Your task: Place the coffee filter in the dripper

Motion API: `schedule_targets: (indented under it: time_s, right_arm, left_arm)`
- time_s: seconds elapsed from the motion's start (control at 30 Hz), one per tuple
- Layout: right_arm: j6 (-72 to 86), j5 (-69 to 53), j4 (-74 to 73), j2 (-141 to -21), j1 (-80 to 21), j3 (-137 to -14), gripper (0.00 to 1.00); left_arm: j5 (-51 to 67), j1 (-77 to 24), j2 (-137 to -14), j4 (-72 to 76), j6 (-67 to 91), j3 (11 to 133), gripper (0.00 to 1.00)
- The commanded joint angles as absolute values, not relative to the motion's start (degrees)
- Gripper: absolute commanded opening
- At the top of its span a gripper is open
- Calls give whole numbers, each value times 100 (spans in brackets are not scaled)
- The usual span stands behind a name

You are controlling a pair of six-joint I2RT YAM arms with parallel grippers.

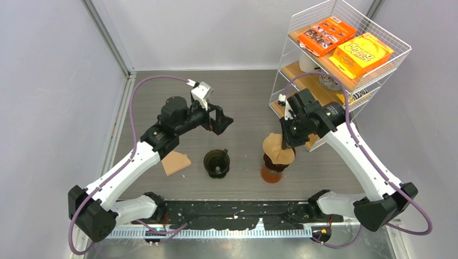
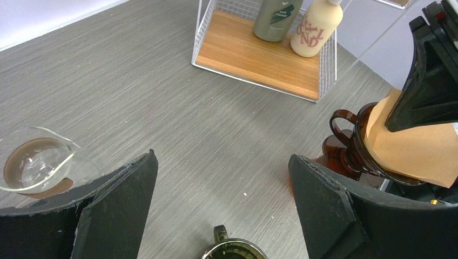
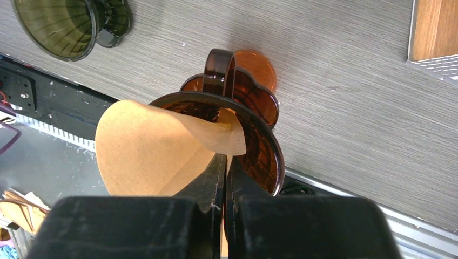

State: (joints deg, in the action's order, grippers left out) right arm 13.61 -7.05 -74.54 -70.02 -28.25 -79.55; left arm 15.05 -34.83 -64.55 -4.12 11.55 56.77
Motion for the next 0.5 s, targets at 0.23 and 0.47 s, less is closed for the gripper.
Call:
schedule_targets:
  time_s: [0.23, 0.47]
  right_arm:
    - [1183, -355, -7312, -7102, -2782, -7754, 5]
    - [1191, -364, -7310, -7068, -2777, -7753, 12]
  left_arm:
    - [1614, -3421, -6515, -185, 1195, 5855, 100]
    - [1683, -3395, -6560, -194, 1246, 5868, 100]
